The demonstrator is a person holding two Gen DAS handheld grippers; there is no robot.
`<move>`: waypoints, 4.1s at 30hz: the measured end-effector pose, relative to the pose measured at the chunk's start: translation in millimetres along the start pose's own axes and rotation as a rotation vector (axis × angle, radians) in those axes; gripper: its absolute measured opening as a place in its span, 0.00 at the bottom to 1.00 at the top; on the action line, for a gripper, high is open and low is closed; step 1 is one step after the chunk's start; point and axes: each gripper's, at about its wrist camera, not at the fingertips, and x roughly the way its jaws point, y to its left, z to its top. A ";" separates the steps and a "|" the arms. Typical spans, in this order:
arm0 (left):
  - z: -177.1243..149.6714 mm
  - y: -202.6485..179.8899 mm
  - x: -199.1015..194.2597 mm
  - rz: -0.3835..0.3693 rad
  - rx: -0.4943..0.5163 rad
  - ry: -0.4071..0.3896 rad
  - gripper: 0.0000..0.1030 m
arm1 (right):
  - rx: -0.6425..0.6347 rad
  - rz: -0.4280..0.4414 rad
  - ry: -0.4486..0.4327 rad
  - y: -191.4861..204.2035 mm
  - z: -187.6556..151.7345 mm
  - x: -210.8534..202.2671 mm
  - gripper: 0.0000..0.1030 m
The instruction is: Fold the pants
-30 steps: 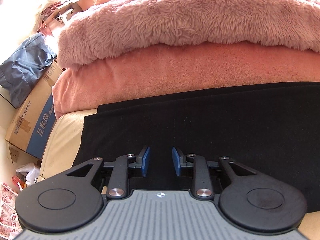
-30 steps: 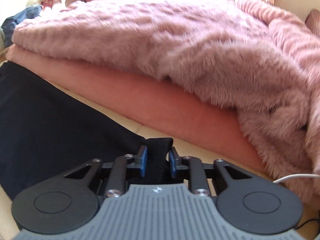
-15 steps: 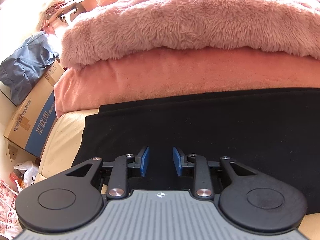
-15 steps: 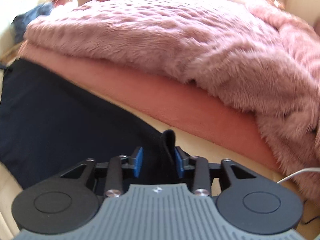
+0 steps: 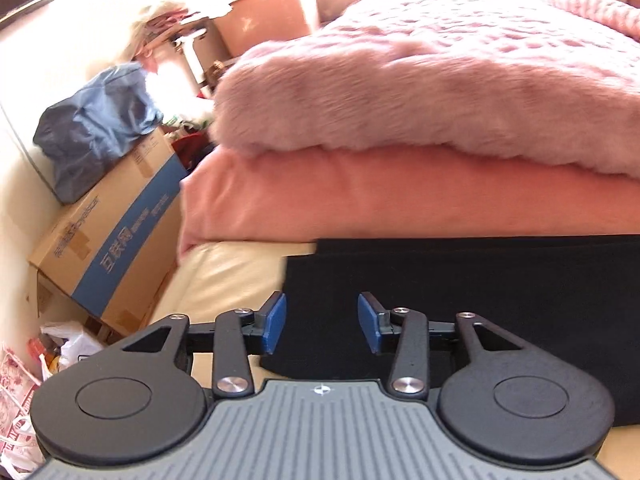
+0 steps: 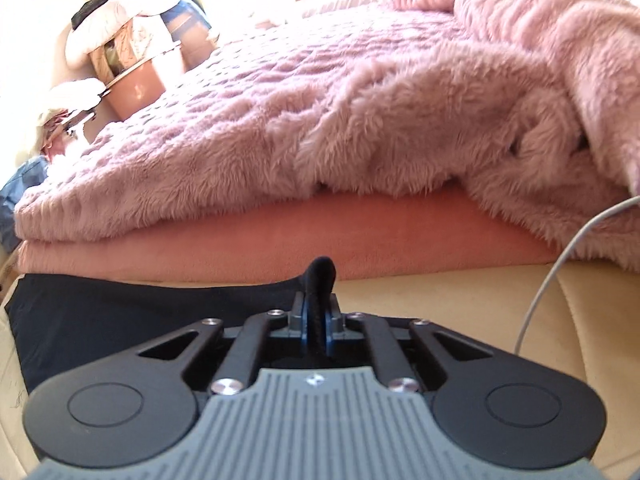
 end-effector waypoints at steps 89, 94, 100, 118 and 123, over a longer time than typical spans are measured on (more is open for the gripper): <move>12.1 -11.0 -22.7 -0.018 -0.531 -0.105 0.06 | -0.172 -0.401 -0.233 29.7 -141.3 -135.9 0.35; 21.9 -38.4 -35.7 0.053 -0.440 -0.075 0.06 | -0.157 -0.439 -0.224 -1.7 -180.3 -158.3 0.35; 29.7 -57.3 -48.7 0.101 -0.434 -0.059 0.06 | -0.171 -0.432 -0.254 -20.5 -196.5 -172.3 0.35; 64.3 -101.4 -125.2 -0.048 -0.337 -0.255 0.06 | -0.149 -0.279 -0.410 -1.3 -132.8 -175.2 0.49; 71.1 -113.2 -144.6 -0.120 -0.325 -0.303 0.06 | -0.156 -0.285 -0.396 30.5 -137.1 -164.3 0.49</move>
